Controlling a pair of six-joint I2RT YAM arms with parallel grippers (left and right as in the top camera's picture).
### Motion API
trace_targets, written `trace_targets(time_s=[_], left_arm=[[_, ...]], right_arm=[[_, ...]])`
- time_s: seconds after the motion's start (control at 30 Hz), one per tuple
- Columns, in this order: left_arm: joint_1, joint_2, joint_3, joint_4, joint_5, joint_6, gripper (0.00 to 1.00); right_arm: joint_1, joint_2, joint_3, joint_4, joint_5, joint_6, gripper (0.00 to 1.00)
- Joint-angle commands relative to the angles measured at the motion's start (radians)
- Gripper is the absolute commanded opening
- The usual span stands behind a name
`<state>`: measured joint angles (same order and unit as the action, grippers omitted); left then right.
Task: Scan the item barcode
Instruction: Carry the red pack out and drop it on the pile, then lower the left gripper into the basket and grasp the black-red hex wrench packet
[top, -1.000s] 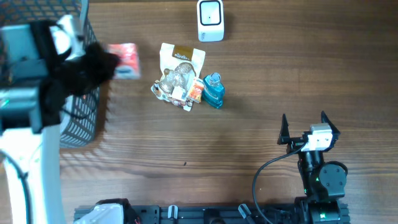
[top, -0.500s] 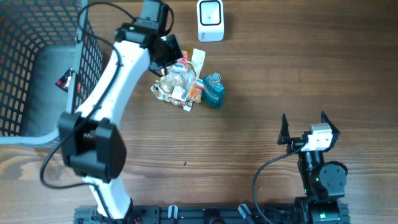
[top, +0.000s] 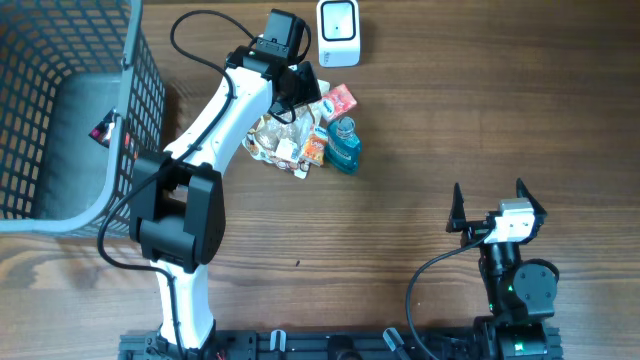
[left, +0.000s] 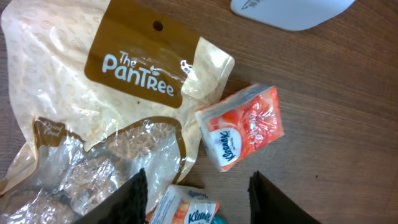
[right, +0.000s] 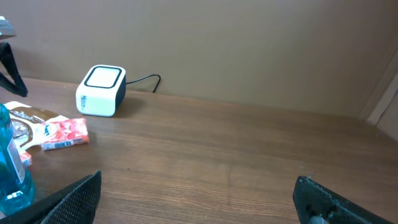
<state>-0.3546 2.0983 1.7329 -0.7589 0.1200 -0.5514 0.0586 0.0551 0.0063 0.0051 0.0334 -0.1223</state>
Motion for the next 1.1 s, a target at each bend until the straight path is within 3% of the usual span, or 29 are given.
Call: trace_targets(time_s=[0.0,0.1,0.13,0.37,0.43,0.5,0.53,0.6,0.8,0.87,0.97,1.07], left_arm=[[0.047,-0.146,0.042,-0.027,-0.009,0.023,0.56],[0.108,-0.293,0.042,-0.040,-0.010,0.023,0.64],[0.154,-0.359,0.042,-0.047,-0.010,0.024,0.71],[0.534,-0.554,0.042,-0.117,-0.010,0.023,0.76],[0.633,-0.547,0.040,-0.169,-0.029,0.019,0.93],[0.706,-0.527,0.038,-0.237,-0.153,0.001,1.00],[0.748,-0.504,0.038,-0.272,-0.261,-0.061,1.00],[0.797,-0.467,0.038,-0.299,-0.330,-0.116,1.00],[0.868,-0.301,0.038,-0.266,-0.310,-0.120,1.00],[0.867,-0.262,0.038,-0.260,-0.274,-0.119,1.00],[0.864,-0.192,0.038,-0.255,-0.095,-0.119,1.00],[0.837,-0.136,0.029,-0.256,-0.068,-0.117,0.99]], right_arm=[[0.005,-0.004,-0.001,0.004,-0.008,-0.007,1.00],[0.005,-0.004,-0.001,0.004,-0.008,-0.008,1.00],[0.005,-0.004,-0.001,0.004,-0.008,-0.008,1.00],[0.005,-0.004,-0.001,0.004,-0.008,-0.008,1.00],[0.005,-0.004,-0.001,0.004,-0.008,-0.008,1.00],[0.005,-0.004,-0.001,0.004,-0.008,-0.008,1.00],[0.005,-0.004,-0.001,0.004,-0.008,-0.008,1.00],[0.005,-0.004,-0.001,0.004,-0.008,-0.007,1.00],[0.005,-0.004,-0.001,0.004,-0.008,-0.008,1.00],[0.005,-0.004,-0.001,0.004,-0.008,-0.008,1.00],[0.005,-0.004,-0.001,0.004,-0.008,-0.007,1.00],[0.005,-0.004,-0.001,0.004,-0.008,-0.008,1.00]])
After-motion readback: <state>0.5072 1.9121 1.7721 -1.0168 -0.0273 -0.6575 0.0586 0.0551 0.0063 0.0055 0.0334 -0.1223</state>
